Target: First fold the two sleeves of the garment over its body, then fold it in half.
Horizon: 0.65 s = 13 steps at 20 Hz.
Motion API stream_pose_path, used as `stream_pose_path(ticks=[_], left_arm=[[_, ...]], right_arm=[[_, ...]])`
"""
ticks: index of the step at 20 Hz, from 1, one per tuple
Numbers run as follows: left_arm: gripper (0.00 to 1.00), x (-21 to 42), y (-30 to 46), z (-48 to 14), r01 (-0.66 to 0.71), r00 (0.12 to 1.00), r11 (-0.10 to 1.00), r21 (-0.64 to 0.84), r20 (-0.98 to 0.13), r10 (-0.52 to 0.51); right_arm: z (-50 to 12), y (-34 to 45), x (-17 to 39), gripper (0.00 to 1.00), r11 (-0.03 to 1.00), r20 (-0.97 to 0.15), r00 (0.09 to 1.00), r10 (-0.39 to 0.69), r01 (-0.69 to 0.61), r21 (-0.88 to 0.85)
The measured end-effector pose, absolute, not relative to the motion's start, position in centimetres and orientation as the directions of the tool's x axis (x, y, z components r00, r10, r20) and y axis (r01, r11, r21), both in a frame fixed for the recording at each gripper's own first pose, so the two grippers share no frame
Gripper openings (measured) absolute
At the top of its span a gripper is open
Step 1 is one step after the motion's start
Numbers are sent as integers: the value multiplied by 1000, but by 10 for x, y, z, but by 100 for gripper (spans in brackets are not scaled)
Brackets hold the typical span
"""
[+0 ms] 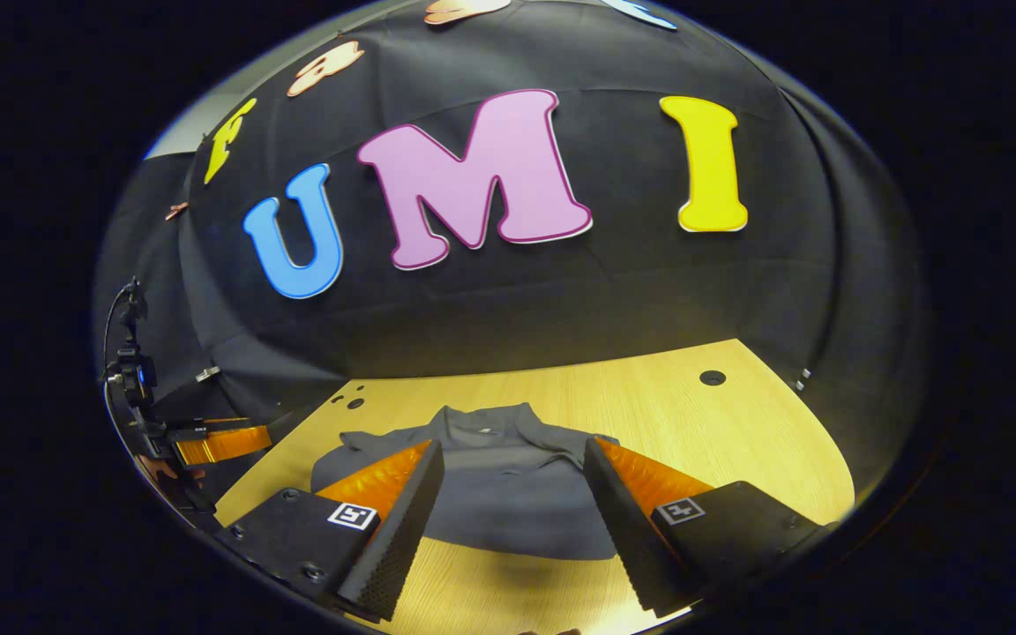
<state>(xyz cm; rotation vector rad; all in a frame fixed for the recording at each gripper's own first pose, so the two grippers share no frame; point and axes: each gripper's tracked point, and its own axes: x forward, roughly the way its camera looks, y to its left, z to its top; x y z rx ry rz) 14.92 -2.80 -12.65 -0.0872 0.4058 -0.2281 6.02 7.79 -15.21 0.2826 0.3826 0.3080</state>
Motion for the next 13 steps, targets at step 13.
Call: stream_pose_path(ticks=[13], left_arm=[[95,61,-32,-146,177,859,968,-177,-453,-240]], right_arm=[[-171,131,-11,99,857,-431,764,480,-304,416]])
